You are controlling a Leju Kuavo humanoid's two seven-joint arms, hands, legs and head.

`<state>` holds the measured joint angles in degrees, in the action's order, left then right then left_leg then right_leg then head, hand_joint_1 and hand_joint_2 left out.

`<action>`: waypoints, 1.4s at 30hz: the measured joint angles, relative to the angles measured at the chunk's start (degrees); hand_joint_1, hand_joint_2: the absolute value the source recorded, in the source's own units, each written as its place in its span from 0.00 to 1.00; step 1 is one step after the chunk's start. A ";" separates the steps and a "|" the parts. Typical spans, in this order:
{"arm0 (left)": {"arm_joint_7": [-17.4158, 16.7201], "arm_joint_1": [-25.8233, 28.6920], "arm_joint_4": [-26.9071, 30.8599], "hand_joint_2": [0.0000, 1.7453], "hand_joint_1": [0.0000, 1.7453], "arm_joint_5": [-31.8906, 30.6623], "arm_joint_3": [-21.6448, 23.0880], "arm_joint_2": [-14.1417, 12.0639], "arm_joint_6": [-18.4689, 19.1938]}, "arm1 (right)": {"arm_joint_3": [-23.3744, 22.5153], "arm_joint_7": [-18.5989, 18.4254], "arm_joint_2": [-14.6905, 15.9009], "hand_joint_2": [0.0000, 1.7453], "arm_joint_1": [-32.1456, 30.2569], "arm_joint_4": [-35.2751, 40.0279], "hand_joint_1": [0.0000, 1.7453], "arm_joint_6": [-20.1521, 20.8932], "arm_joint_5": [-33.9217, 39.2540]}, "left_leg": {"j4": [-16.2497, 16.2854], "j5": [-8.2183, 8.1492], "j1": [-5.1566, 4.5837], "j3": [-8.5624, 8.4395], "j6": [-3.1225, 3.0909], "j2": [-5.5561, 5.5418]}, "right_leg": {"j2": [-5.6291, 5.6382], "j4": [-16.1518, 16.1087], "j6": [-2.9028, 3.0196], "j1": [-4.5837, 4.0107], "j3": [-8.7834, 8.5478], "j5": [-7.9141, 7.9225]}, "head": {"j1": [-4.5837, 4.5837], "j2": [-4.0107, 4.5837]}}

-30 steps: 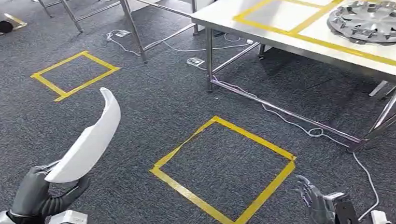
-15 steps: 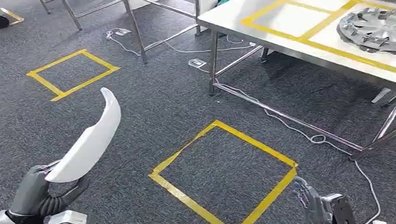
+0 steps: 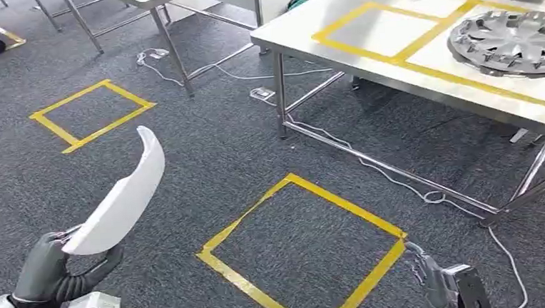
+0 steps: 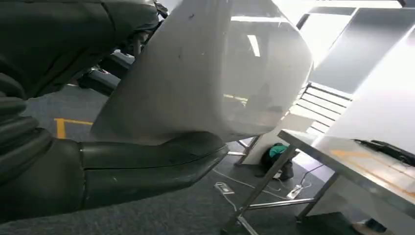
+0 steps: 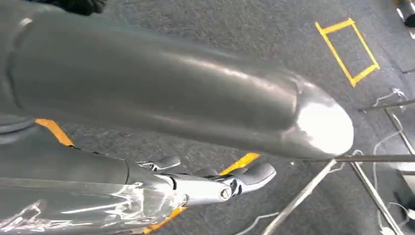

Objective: Take the parts from the cabinet and place them on the table.

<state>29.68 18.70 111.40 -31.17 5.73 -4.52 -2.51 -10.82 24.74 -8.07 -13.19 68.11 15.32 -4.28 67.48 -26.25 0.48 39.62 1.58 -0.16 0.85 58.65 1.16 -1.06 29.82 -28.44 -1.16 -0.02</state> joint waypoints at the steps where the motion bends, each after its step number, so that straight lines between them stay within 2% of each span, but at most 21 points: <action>1: 0.00 0.02 0.00 1.00 1.00 0.00 0.00 0.00 0.00 | 0.11 0.00 0.00 0.00 0.01 0.00 0.00 0.00 0.00 | -4.76 3.64 -0.23 -1.58 -0.36 0.02 | 0.01 -0.02 -0.13 -0.03 -0.67 -0.54 | 0.00 0.00; 2: 0.00 0.00 0.00 1.00 1.00 0.00 0.00 -0.02 0.00 | 0.20 0.02 0.00 0.00 0.02 -0.02 0.00 0.00 0.00 | -7.66 5.10 -0.51 -2.25 -0.78 0.05 | 0.02 -0.02 -0.36 -0.11 -0.41 -1.11 | -0.02 0.00; 3: -0.02 -0.06 0.02 1.00 1.00 0.00 0.00 0.00 0.00 | 0.22 -0.02 0.00 0.00 0.05 -0.07 0.00 0.02 0.00 | -9.32 1.95 -0.54 -2.70 -0.85 0.10 | 0.20 0.22 -0.67 -0.39 -0.89 -1.42 | 0.04 0.00; 4: -0.04 0.12 0.13 1.00 1.00 0.00 0.00 -0.02 0.02 | 0.22 -0.11 0.00 0.00 0.08 -0.07 0.00 0.00 -0.04 | -9.13 3.20 -0.50 -2.85 -0.89 0.05 | 0.07 0.03 -0.98 -0.43 0.03 -1.79 | 0.26 -0.02; 6: -0.11 0.33 0.28 1.00 1.00 -0.02 0.00 0.00 -0.02 | 0.29 -0.11 0.00 0.00 0.13 -0.04 0.00 -0.02 -0.11 | -9.53 3.04 -0.35 -3.23 -1.39 0.02 | 0.01 -0.14 -1.47 -0.51 -1.59 -2.01 | 0.15 0.00; 8: -0.11 0.32 0.37 1.00 1.00 0.00 -0.02 0.02 -0.04 | 0.35 -0.07 0.11 0.00 0.33 -0.02 0.00 -0.15 0.00 | -9.82 2.69 0.05 -4.58 -1.91 -0.03 | -0.21 2.86 -2.23 -0.49 -0.23 -2.71 | -0.02 0.00; 12: -0.18 0.39 0.46 1.00 1.00 -0.02 -0.02 0.02 -0.02 | 0.59 -0.20 0.13 0.00 0.12 -0.07 0.00 -0.20 0.04 | -9.82 1.20 0.11 -5.65 -2.06 -0.05 | -0.33 17.63 -3.44 0.58 9.86 -7.93 | -0.11 0.00; 14: -0.17 0.39 0.46 1.00 1.00 -0.02 -0.02 0.02 -0.02 | 0.61 -0.26 0.13 0.00 0.08 -0.07 0.00 -0.31 0.09 | -9.82 0.32 0.22 -6.89 -1.84 -0.15 | -0.39 14.82 -3.77 0.94 10.09 -4.67 | -0.13 0.00; 16: -0.20 0.37 0.46 1.00 1.00 0.00 -0.02 0.02 -0.02 | 0.66 -0.28 0.13 0.00 0.14 -0.07 0.00 -0.42 0.18 | -9.82 -0.78 0.49 -8.64 -1.36 -0.19 | -0.43 4.58 -4.01 1.27 6.62 2.79 | -0.18 0.00; 17: -0.20 0.36 0.46 1.00 1.00 0.00 -0.02 0.02 -0.02 | 0.72 -0.31 0.15 0.00 0.09 -0.13 0.00 -0.48 0.20 | -9.94 -1.21 0.53 -8.80 -1.02 -0.17 | -0.33 2.06 -4.22 1.32 5.59 3.91 | -0.18 0.00; 18: -0.33 0.34 0.46 1.00 1.00 0.00 -0.02 0.02 -0.02 | 0.79 -0.39 0.15 0.00 0.22 -0.26 0.00 -0.59 0.24 | -9.80 -1.39 0.44 -9.11 -0.71 -0.26 | -0.69 1.01 -3.66 0.87 5.95 1.11 | -0.26 0.00; 21: -0.70 0.40 0.48 1.00 1.00 0.04 0.00 0.04 0.02 | 1.01 -0.57 0.17 0.00 0.10 -0.31 0.00 -0.87 0.41 | -9.62 -1.53 0.51 -9.82 0.33 -0.19 | -0.77 1.24 -1.89 0.53 5.36 2.25 | -0.18 0.00; 23: -0.90 0.23 0.52 1.00 1.00 0.06 0.04 0.04 0.11 | 1.20 -0.85 0.35 0.00 0.37 -0.24 0.00 -1.09 0.70 | -7.66 -1.91 0.62 -9.25 0.74 -0.06 | -0.61 0.46 -1.04 0.79 3.30 2.23 | 0.04 0.00; 26: -0.92 0.22 0.57 1.00 1.00 0.09 0.02 0.00 0.11 | 1.58 -1.14 0.42 0.00 0.46 -0.24 0.00 -1.16 0.74 | 3.99 -5.98 0.36 -2.09 0.88 -0.06 | -0.52 0.19 -0.25 0.65 2.30 1.51 | 0.50 0.00; 28: -0.94 0.44 0.57 1.00 1.00 0.09 0.02 0.00 0.11 | 1.68 -1.16 0.42 0.00 0.35 -0.24 0.00 -1.16 0.74 | 7.85 -7.60 0.22 1.83 0.67 -0.07 | -0.40 0.19 -0.02 0.47 1.52 0.75 | 0.46 0.00; 29: -0.96 0.44 0.57 1.00 1.00 0.09 0.02 0.00 0.11 | 1.68 -1.18 0.44 0.00 0.30 -0.26 0.00 -1.16 0.76 | 6.79 -6.35 0.10 2.08 0.48 -0.07 | -0.32 0.18 -0.04 0.44 0.99 0.35 | 0.50 0.00; 32: -0.94 0.44 0.57 1.00 1.00 0.09 0.00 -0.02 0.11 | 1.79 -1.18 0.46 0.00 0.29 -0.26 0.00 -1.16 0.81 | -5.83 3.91 -0.32 -1.68 -0.42 0.00 | -0.18 0.05 -0.36 0.44 -0.65 -1.25 | 0.50 0.00; 33: -0.94 0.46 0.57 1.00 1.00 0.09 0.00 -0.02 0.11 | 1.88 -1.20 0.46 0.00 0.34 -0.31 0.00 -1.16 0.85 | -8.64 3.79 -0.52 -1.87 -0.56 0.09 | -0.04 0.56 -0.67 0.10 -1.61 -1.85 | 0.59 0.00; 38: -1.01 0.62 0.63 1.00 1.00 0.07 0.00 -0.04 0.09 | 2.03 -1.16 0.79 0.00 0.41 -0.28 0.00 -1.18 0.90 | -9.75 3.28 -0.03 -3.74 -1.68 -0.21 | -0.12 0.82 -2.35 -0.07 -2.26 -3.39 | 0.35 0.00; 39: -1.01 0.53 0.63 1.00 1.00 0.07 -0.02 -0.04 0.09 | 2.17 -1.11 0.79 0.00 0.61 -0.28 0.00 -1.18 0.98 | -9.75 2.98 0.01 -4.18 -2.01 -0.19 | -0.32 3.84 -2.79 0.04 -0.79 -4.12 | 0.17 0.02; 42: -1.01 0.40 0.63 1.00 1.00 0.07 -0.02 -0.02 0.11 | 2.23 -1.29 0.85 0.00 0.65 -0.31 0.00 -1.33 1.05 | -9.72 2.04 0.05 -4.71 -2.22 -0.20 | -0.37 16.19 -3.50 0.62 7.57 -8.98 | 0.02 0.00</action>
<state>28.68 19.09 112.04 -31.10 5.70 -4.55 -2.41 -8.59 23.45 -7.21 -12.54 67.80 13.99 -3.23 57.76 -24.21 0.53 34.91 -0.63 -0.36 0.48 74.83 -2.34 -0.43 37.40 -37.42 -1.14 -0.02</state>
